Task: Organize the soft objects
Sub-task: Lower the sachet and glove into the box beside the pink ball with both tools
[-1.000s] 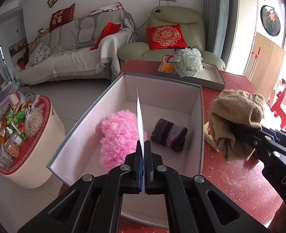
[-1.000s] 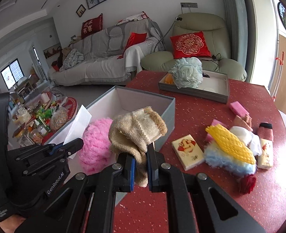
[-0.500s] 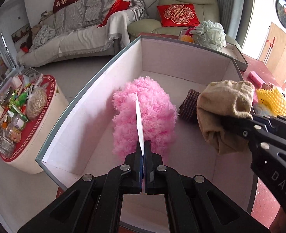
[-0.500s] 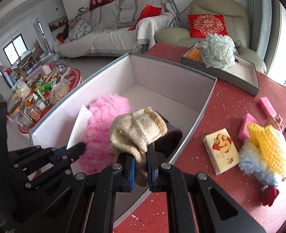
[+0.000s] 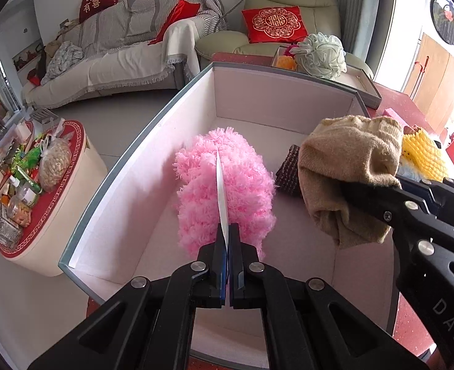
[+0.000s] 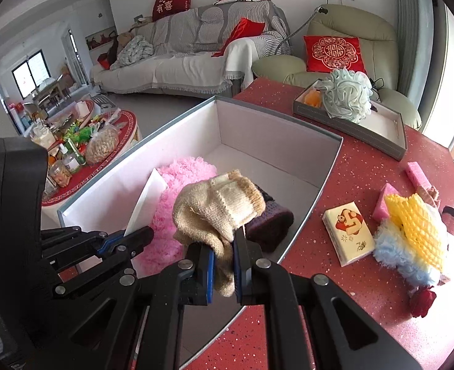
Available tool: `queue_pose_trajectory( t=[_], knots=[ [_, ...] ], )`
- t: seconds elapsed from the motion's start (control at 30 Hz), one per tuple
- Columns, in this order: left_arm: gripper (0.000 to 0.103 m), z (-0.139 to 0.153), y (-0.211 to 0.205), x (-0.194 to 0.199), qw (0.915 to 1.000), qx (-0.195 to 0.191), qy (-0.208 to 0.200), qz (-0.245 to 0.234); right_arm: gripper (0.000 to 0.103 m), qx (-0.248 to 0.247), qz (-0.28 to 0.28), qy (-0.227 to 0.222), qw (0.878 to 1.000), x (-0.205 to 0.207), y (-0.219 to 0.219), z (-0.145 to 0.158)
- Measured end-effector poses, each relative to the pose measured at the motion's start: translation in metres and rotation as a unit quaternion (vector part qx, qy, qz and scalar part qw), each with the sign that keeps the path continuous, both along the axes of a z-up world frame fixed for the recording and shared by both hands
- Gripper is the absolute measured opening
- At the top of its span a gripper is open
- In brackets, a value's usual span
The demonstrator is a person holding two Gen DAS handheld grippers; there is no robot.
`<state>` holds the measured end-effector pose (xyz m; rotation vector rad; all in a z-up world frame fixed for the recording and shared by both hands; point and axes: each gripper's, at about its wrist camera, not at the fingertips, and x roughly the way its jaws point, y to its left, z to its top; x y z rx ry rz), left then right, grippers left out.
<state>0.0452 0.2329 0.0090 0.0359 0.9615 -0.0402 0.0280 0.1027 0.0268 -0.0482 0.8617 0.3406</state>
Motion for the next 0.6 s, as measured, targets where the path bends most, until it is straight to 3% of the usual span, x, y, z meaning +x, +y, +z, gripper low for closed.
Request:
queue_pose_trajectory(
  t=[0.6],
  knots=[
    [0.000, -0.005, 0.006, 0.031, 0.9998, 0.004, 0.022, 0.001, 0.010, 0.001, -0.002, 0.033, 0.999, 0.038, 0.013, -0.008]
  ],
)
